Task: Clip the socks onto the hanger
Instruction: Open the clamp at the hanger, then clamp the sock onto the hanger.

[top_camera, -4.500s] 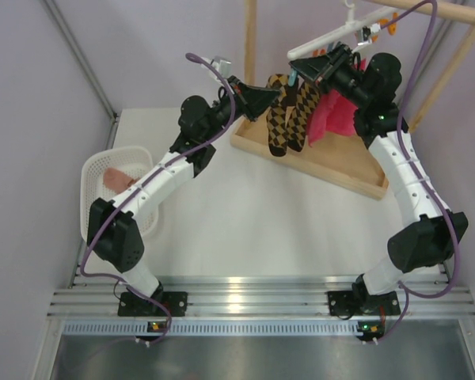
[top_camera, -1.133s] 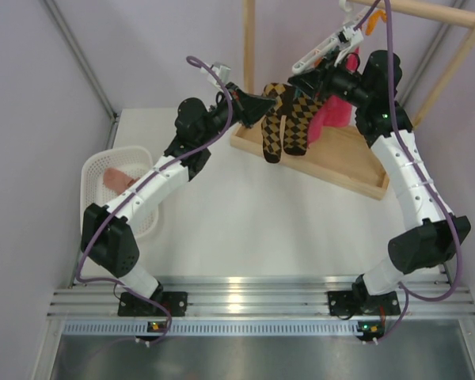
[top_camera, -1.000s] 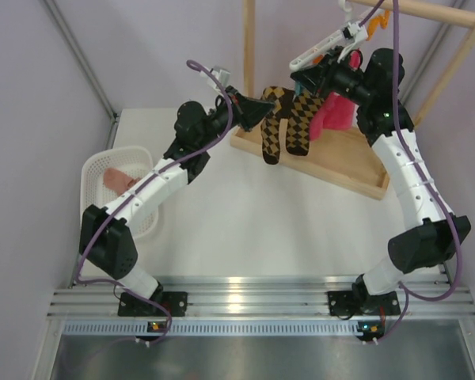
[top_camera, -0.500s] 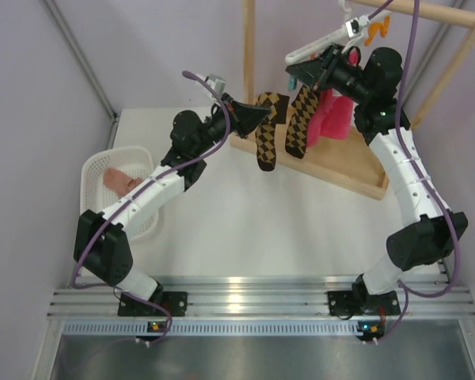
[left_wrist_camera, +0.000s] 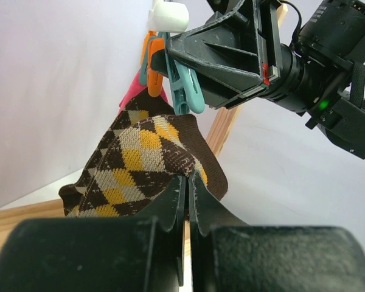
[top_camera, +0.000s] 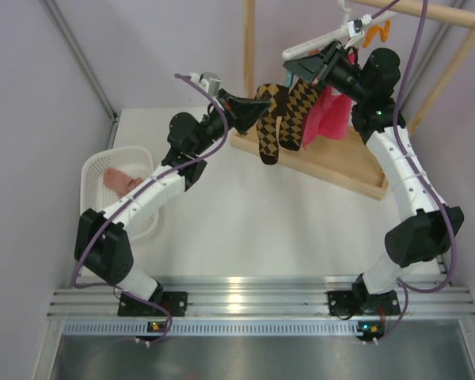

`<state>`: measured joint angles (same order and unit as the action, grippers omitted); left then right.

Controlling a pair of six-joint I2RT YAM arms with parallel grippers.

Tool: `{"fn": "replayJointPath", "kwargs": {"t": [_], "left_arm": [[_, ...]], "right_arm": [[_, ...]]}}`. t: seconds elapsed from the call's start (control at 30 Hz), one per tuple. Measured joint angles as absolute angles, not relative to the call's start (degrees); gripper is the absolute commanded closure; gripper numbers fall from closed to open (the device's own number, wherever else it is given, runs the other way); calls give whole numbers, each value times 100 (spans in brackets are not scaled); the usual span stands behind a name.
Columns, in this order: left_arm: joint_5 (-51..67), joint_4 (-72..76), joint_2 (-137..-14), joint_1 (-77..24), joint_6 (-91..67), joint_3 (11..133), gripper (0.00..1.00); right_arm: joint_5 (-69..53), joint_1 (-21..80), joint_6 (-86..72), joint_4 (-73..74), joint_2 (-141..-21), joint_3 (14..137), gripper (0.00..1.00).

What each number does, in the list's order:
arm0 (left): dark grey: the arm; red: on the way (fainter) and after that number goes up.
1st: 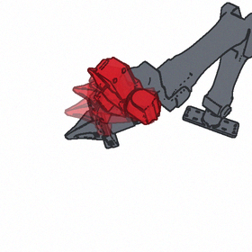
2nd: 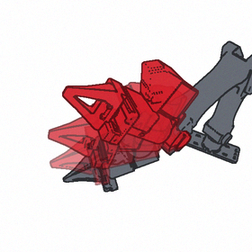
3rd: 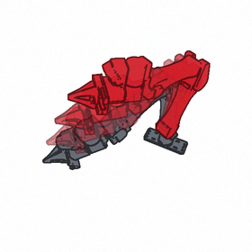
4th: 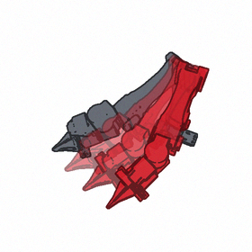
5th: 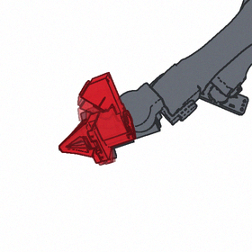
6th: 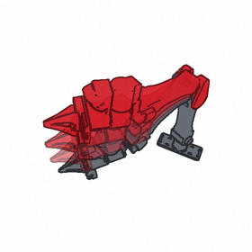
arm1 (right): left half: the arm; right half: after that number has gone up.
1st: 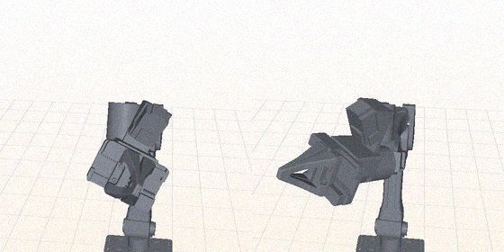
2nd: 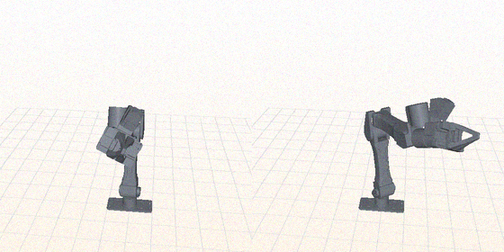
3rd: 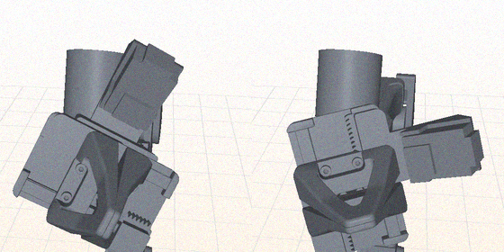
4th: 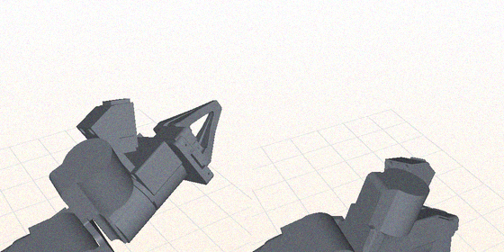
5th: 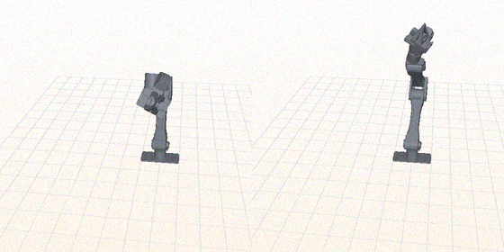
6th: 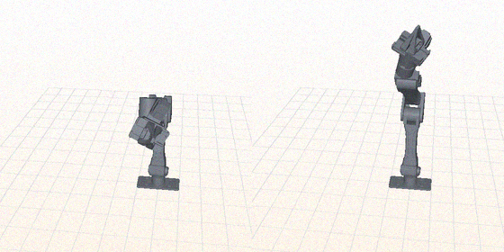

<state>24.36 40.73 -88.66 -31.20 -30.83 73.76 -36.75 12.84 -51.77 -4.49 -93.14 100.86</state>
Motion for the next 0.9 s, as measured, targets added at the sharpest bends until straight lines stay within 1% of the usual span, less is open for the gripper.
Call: {"fn": "replayJointPath", "kwargs": {"t": [0.6,0.9], "left_arm": [[2305,4228,-9321,-3120,-2998,7688,100],[2349,4318,-9327,-3124,-3055,7736,100]], "right_arm": [[-3697,1284,-5415,-515,-9319,10051,100],[-3730,1258,-5424,-517,-9358,10051,100]]}}
